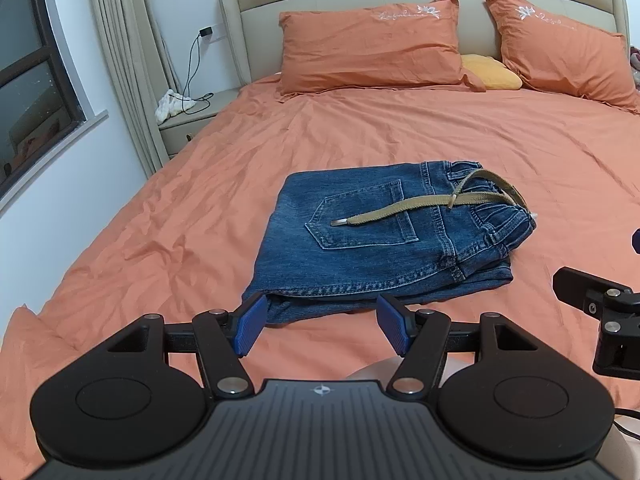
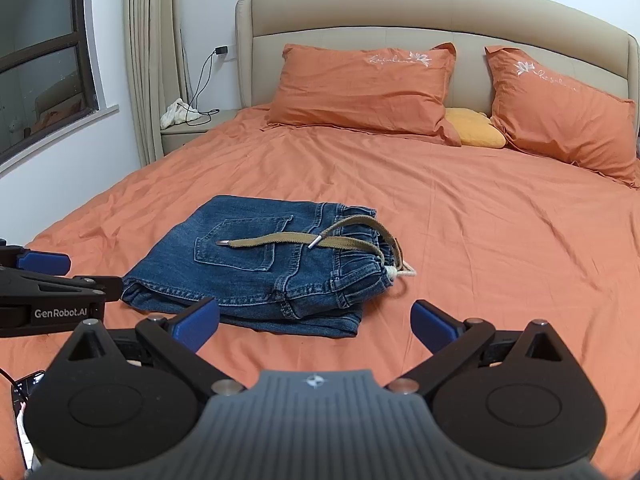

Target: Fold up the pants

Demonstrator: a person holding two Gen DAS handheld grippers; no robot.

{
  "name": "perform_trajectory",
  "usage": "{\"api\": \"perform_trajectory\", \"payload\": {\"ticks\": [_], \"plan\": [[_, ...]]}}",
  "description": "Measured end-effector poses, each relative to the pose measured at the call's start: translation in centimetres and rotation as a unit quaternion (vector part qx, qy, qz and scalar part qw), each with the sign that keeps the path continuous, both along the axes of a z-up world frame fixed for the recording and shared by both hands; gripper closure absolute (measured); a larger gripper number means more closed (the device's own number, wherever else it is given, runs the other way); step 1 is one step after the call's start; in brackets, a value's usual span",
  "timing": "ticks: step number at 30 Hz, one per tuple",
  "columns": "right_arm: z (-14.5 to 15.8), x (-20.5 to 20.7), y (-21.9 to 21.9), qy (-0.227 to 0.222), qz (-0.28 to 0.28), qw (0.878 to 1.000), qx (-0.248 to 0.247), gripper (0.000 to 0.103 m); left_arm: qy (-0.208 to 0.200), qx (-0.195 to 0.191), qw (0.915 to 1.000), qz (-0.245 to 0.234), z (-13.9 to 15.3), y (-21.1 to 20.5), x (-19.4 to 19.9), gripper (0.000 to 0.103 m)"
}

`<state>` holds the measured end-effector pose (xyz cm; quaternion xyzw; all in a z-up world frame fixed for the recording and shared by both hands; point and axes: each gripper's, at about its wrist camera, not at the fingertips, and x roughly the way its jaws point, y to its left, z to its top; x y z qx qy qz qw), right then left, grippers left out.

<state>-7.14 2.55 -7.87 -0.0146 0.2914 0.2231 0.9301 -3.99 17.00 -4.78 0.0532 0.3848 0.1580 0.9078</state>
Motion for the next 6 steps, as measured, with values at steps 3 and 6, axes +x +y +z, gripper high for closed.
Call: {"api": "perform_trajectory", "payload": {"ticks": [3,6], "plan": [[0.02,-0.05,0.01,0.001,0.000,1.000,0.001,0.005,-0.003,-0.004,1.0000,-0.003,0.12,0.05,-0.12,0.029],[0.03,-0.13,0.04,0.002,0.001,1.000,0.002,0.005,-0.005,-0.007,1.0000,-0.004,0.22,0.03,-0.35,0.029]]}}
